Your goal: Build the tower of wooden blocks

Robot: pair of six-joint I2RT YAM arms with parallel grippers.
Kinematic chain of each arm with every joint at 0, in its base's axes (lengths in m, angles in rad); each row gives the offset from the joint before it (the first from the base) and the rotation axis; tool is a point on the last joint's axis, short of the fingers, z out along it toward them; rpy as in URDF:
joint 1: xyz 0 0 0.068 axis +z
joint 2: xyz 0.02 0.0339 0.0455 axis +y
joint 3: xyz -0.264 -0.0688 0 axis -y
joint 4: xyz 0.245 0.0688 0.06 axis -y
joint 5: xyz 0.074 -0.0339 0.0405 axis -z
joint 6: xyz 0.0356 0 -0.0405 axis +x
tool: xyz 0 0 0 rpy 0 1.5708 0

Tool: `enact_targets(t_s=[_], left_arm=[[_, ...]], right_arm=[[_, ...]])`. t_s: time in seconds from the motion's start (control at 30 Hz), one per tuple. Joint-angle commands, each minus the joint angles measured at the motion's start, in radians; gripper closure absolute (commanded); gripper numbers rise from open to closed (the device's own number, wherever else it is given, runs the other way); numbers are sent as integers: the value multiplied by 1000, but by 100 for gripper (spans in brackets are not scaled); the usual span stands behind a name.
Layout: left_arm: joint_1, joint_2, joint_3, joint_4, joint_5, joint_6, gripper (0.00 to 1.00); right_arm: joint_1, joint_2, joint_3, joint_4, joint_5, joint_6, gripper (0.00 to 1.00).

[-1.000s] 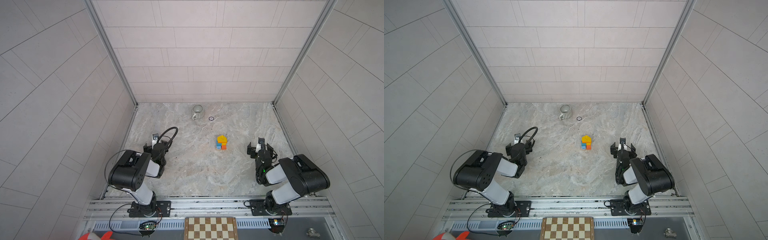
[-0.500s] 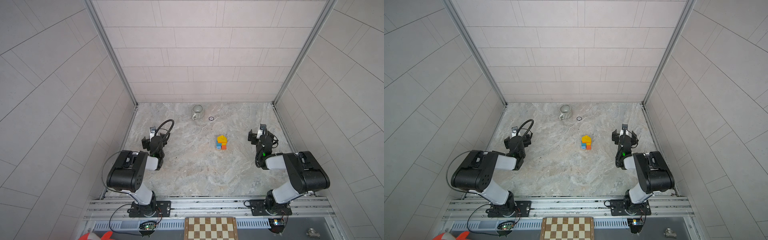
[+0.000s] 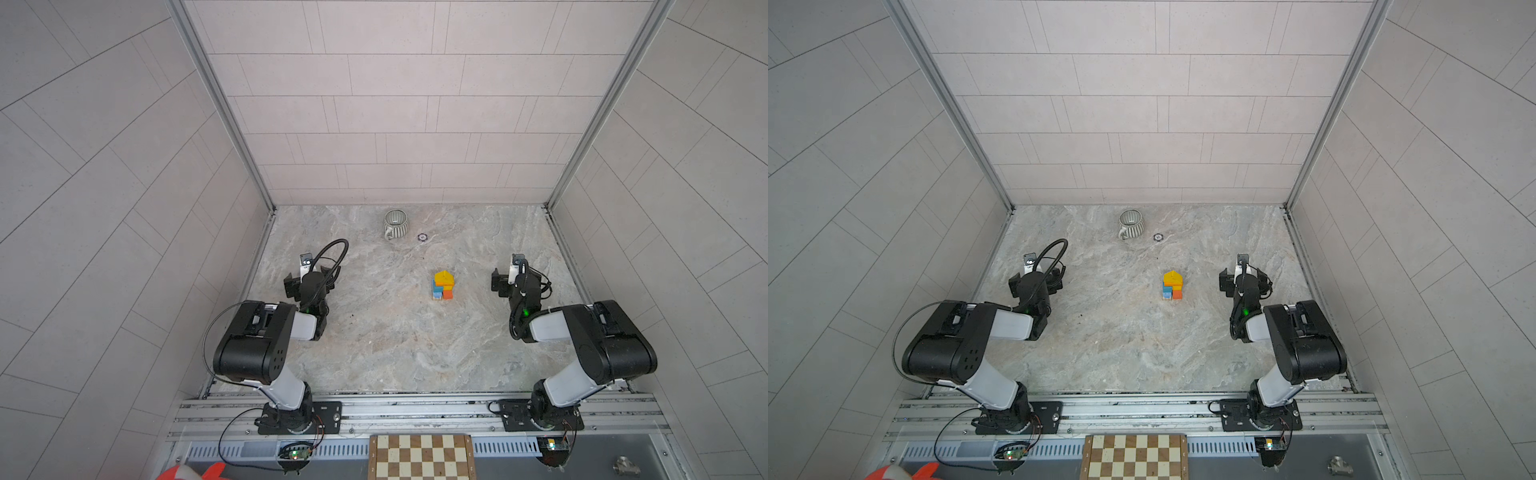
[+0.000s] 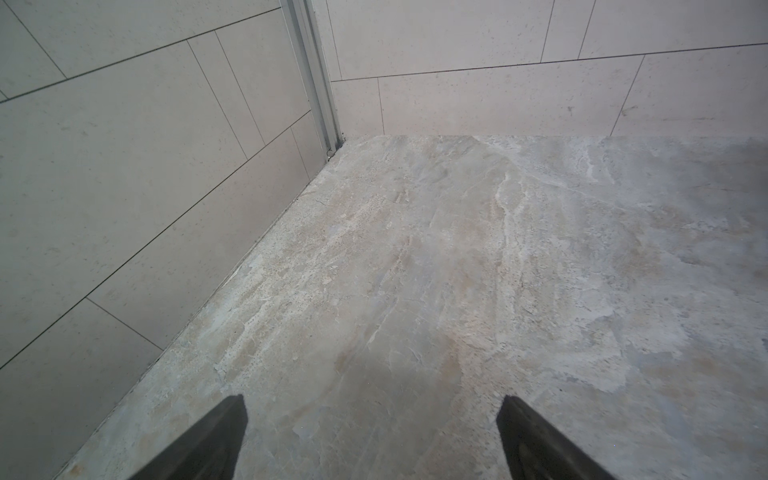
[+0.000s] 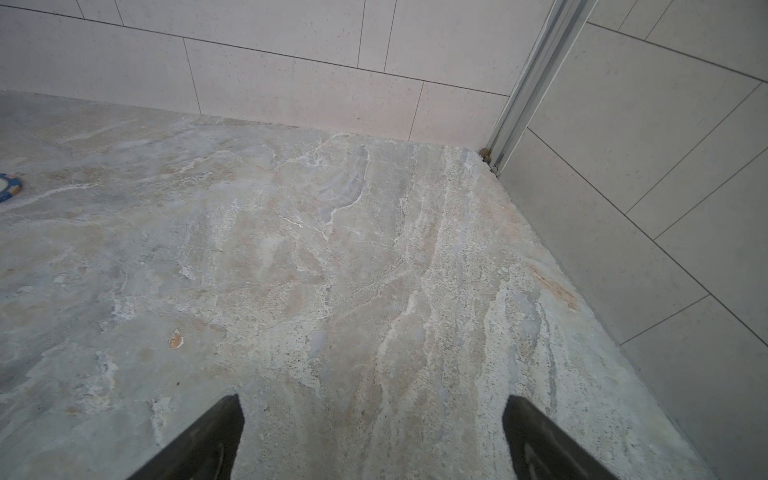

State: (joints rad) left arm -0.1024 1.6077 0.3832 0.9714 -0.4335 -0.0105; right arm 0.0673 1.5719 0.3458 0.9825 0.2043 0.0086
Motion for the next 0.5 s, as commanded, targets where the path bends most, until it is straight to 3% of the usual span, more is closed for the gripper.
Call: enact_targets(t_s=[0.0,0.47], left_arm=[[1,-12,-3,-2,3,-16,0],[-14,-9,-9,21,-11,1,0]], right_arm=[[3,8,7,13,-6,-15,1],[3,8,7,13,-5,-16,1]])
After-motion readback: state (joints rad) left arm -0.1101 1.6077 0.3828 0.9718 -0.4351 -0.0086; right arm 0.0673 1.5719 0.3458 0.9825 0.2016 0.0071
